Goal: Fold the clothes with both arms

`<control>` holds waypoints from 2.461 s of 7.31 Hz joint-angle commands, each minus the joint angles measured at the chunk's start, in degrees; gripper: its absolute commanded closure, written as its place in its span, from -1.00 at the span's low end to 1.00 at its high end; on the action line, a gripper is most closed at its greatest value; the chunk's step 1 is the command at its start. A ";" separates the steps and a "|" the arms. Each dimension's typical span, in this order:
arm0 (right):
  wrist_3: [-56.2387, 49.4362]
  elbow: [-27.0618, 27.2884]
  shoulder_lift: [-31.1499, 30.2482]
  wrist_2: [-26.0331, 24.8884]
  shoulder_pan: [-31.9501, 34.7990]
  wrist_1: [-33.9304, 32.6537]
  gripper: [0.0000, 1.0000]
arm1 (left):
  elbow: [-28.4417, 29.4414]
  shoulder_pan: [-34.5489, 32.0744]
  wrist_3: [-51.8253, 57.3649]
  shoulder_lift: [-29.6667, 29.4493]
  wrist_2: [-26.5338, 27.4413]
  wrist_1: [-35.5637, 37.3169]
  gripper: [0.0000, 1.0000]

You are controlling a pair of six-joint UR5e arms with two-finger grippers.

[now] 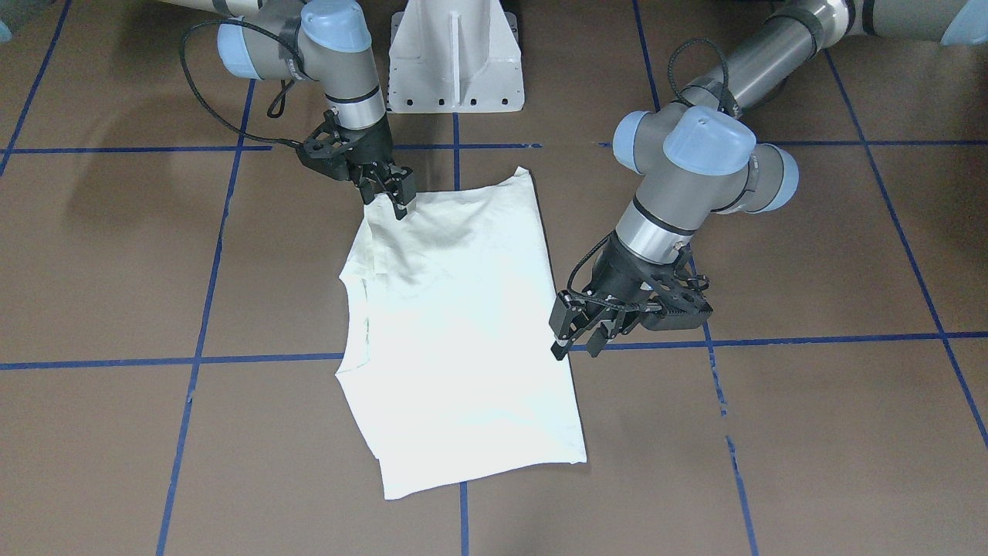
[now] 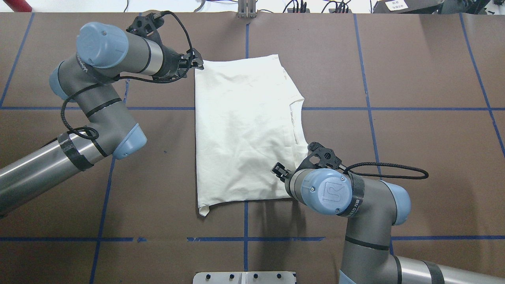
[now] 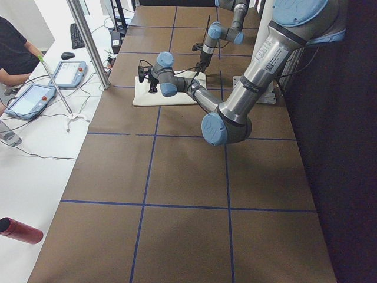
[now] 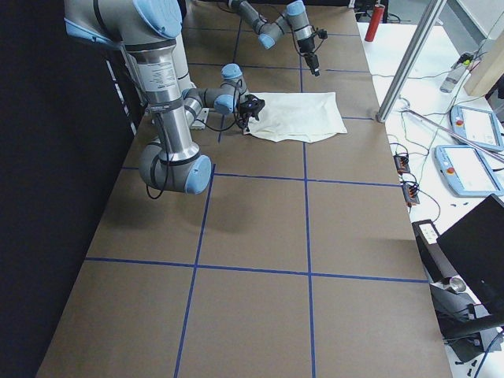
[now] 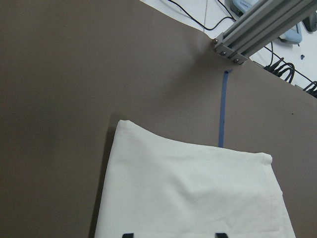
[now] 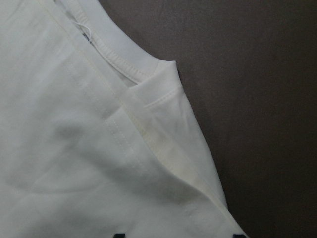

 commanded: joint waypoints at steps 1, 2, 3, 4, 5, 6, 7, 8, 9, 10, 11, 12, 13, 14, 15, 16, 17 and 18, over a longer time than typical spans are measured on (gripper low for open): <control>-0.10 -0.68 -0.12 0.01 -0.32 -0.01 -0.50 | 0.01 0.06 0.00 0.11 0.07 0.00 -0.26; -0.10 -0.77 -0.21 0.01 -0.32 -0.01 -0.43 | 0.01 0.14 0.00 0.11 0.07 0.00 -0.26; -0.10 -0.69 -0.21 0.01 -0.23 -0.27 -0.31 | -0.08 0.14 0.00 0.46 0.07 0.00 -0.26; -0.10 -0.69 -0.21 0.01 -0.23 -0.62 -0.12 | -0.08 0.14 0.00 0.63 0.16 0.00 -0.26; -0.10 -0.60 -0.30 0.01 -0.14 -0.63 0.00 | -0.08 0.14 0.00 0.63 0.16 0.00 -0.26; -0.10 -0.51 -0.30 0.01 -0.06 -0.63 0.24 | -0.34 0.14 0.00 0.63 0.16 0.00 -0.26; -0.10 -0.60 -0.30 0.01 -0.06 -0.63 0.54 | -0.43 0.23 0.00 0.72 0.16 0.00 -0.26; -0.10 -0.60 -0.21 0.01 -0.06 -0.63 0.83 | -0.43 0.23 -0.27 0.72 0.16 0.00 -0.26; -0.01 -0.69 -0.12 0.10 -0.23 -0.63 1.00 | -0.52 0.23 -0.70 1.16 0.24 0.00 -0.26; -0.10 -0.69 -0.04 0.19 -0.23 -0.54 1.00 | -0.52 0.23 -0.71 1.25 0.33 0.00 -0.26; -0.10 -0.60 -0.03 0.28 -0.23 -0.54 1.00 | -0.61 0.23 -0.71 1.25 0.33 0.00 -0.26; -0.10 -0.08 0.14 0.28 -0.14 -0.54 1.00 | -0.61 0.23 -0.71 1.34 0.33 0.00 -0.26; -0.10 1.06 -0.03 0.28 -0.06 -0.54 1.00 | -2.35 0.23 -0.71 2.64 0.25 0.00 -0.26; -0.01 2.11 -0.38 0.28 -0.06 -0.63 1.00 | -5.50 0.23 -0.79 5.09 -0.02 0.00 -0.26; 0.07 2.21 -0.47 0.28 -0.32 -0.71 1.00 | -8.14 0.58 -1.23 6.77 -0.11 0.00 -0.26; 0.08 2.30 -0.47 0.19 -0.49 -0.72 1.00 | -8.78 1.54 -3.32 7.14 -0.02 0.00 -0.26; 0.08 4.30 -1.95 0.28 -1.02 -0.80 1.00 | -10.52 3.99 -7.43 8.44 0.77 -0.09 -0.27; 0.16 7.02 -3.97 0.28 -1.89 -0.72 1.00 | -15.15 7.84 -11.04 11.68 3.73 0.00 -0.29</control>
